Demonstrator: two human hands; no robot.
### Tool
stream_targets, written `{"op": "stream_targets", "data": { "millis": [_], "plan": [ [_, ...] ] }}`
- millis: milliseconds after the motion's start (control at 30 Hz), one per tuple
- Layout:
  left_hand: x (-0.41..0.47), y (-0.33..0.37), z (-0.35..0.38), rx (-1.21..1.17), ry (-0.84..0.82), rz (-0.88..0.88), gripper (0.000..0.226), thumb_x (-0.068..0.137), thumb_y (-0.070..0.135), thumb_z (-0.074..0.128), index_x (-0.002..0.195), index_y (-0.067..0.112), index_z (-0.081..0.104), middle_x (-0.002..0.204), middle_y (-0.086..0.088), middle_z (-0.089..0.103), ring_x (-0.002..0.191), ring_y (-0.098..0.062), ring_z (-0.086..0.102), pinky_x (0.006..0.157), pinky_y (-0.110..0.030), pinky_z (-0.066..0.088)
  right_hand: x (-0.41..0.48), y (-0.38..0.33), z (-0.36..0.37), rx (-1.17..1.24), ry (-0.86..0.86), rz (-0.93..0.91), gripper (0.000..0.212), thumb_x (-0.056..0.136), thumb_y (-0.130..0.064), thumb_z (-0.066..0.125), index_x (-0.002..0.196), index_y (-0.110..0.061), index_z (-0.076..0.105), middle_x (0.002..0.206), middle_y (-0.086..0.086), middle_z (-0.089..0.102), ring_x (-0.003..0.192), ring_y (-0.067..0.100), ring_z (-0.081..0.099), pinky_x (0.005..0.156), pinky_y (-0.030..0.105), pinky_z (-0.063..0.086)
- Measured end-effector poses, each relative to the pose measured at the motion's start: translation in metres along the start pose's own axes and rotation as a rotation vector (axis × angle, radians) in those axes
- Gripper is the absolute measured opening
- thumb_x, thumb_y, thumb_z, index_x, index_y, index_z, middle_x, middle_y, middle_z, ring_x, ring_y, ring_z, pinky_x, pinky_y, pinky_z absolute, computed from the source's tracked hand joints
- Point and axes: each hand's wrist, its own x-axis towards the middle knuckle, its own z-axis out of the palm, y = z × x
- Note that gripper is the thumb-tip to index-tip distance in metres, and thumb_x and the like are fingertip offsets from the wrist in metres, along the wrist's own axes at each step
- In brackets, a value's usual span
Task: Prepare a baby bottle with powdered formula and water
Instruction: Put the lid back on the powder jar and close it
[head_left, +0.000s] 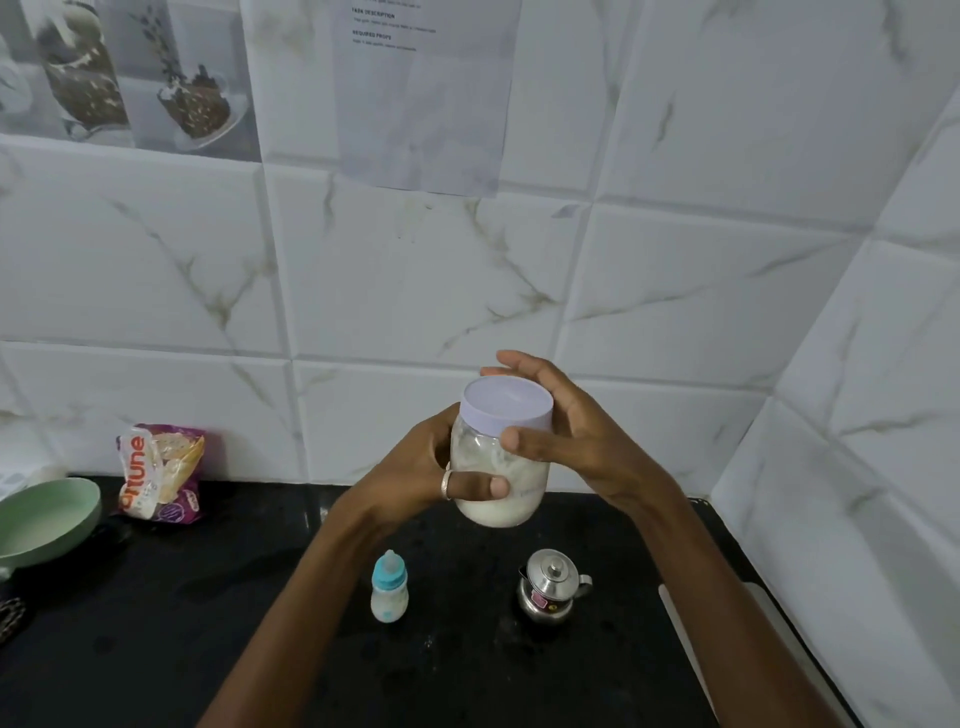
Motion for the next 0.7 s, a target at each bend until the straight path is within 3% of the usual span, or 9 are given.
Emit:
{"op": "stream_targets", "data": {
  "millis": [133,300,500,600,700],
  "plan": [
    [0.001,0.0,0.006,0.057,0.069,0.004,0.077,0.068,0.031,0.089,0.138,0.019,0.057,0.128,-0.004,0.071,0.12,-0.026,0.068,0.094,-0.036,0.06,-0.002,0.008,0.011,-0.011,0.151,0.001,0.082,0.073,-0.048,0.081,0.146,-0.031,0.048,0.139,-0.004,0.061,0.129,0.015,0.059,0.107,0.04,0.052],
    [-0.006,-0.006,0.022,0.052,0.192,0.04,0.062,0.079,0.01,0.087,0.133,0.018,0.059,0.117,0.004,0.076,0.107,-0.012,0.074,0.081,-0.019,0.057,-0.004,0.018,0.034,-0.006,0.356,0.039,0.077,0.065,-0.061,0.08,0.134,-0.04,0.053,0.129,-0.012,0.065,0.118,0.005,0.063,0.102,0.038,0.056],
    [-0.008,0.0,0.012,-0.01,0.086,0.02,0.074,0.067,0.032,0.087,0.134,0.021,0.06,0.123,-0.004,0.074,0.115,-0.024,0.071,0.088,-0.033,0.06,-0.007,0.006,0.02,-0.029,0.178,-0.001,0.086,0.067,-0.047,0.084,0.143,-0.031,0.046,0.137,-0.008,0.061,0.127,0.012,0.059,0.105,0.034,0.052],
    [-0.006,0.002,0.01,-0.044,0.023,0.03,0.076,0.068,0.029,0.085,0.137,0.014,0.057,0.127,-0.009,0.072,0.118,-0.028,0.07,0.09,-0.035,0.059,-0.005,-0.003,0.014,-0.027,0.142,-0.025,0.086,0.07,-0.032,0.086,0.145,-0.026,0.045,0.135,-0.004,0.065,0.126,0.016,0.061,0.105,0.034,0.053],
    [-0.007,0.003,0.012,-0.034,0.031,0.04,0.076,0.067,0.029,0.085,0.136,0.015,0.058,0.125,-0.009,0.073,0.116,-0.027,0.07,0.089,-0.033,0.059,-0.003,-0.003,0.016,-0.023,0.186,0.0,0.084,0.065,-0.04,0.088,0.14,-0.032,0.052,0.13,-0.003,0.066,0.121,0.017,0.063,0.102,0.04,0.055]
  ]
}}
